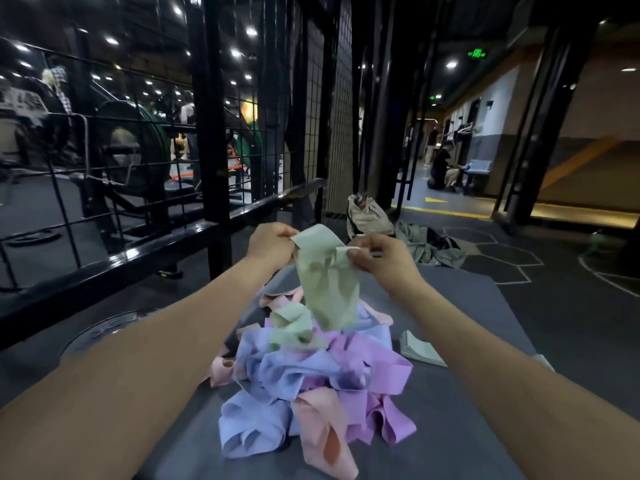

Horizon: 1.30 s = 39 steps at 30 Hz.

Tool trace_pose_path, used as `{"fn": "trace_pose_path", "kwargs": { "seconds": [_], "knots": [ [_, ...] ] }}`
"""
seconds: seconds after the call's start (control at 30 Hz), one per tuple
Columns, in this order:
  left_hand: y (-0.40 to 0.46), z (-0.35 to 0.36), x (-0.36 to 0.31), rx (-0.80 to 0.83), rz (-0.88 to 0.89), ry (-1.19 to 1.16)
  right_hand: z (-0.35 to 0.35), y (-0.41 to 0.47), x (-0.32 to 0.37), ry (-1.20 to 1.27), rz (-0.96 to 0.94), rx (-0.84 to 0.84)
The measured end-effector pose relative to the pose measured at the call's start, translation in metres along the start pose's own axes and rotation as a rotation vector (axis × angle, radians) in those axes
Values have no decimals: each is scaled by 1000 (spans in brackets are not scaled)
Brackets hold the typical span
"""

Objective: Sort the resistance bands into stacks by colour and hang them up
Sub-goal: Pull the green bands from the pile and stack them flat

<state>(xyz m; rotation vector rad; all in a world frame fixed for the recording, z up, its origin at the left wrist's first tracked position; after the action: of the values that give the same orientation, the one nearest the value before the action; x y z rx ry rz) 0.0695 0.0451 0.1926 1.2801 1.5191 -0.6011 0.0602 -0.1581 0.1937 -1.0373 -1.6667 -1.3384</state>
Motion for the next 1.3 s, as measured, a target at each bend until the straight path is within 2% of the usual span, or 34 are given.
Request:
{"fn": "trace_pose_path", "kwargs": {
  "seconds": [0.13,0.27,0.5,0.57,0.7,0.77,0.87,0.97,1.03,1.13,1.2,1.3],
  "knots": [
    [-34,23,-13,152,134,183,-26,-17,-10,98,91,-15],
    [-60,49,-18,240,227,287,-52,-39,-10,70,121,-59],
    [-107,102,-58,425,223,-82,-90,-67,16,-18,55,-88],
    [-113,114,-67,416,207,-136,-99,-69,21,-95,26,-116],
    [-115,122,-81,267,199,-98,-123,-73,25,-83,14,-231],
    [-121,134,-84,351,81,-227,-134,-77,25,-95,-3,-275],
    [-138,155,-87,548,-108,-406,-131,-84,24,-99,-33,-165],
    [-139,159,-84,548,-148,-424,-124,-92,19,-68,-9,21],
    [-134,155,-80,547,-111,-368,-130,-92,16,-94,8,38],
    [-133,148,-83,612,39,-168,-143,-90,10,-160,19,-81],
    [-136,143,-90,652,128,-61,-129,-91,3,-107,66,11],
    [-131,136,-94,628,195,23,-105,-93,-16,48,145,160]
  ]
}}
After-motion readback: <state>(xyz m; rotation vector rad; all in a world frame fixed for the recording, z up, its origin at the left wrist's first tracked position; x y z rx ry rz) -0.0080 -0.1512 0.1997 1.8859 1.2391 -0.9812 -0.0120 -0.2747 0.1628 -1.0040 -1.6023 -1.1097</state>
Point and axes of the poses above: each hand's wrist, its own y-axis towards the middle knuckle, its own z-axis out of the palm, x = y × z, the point moved 6 cm from there along y, towards the middle knuckle, and after that the axes turned 4 degrees about y, right-handed, at the moved point
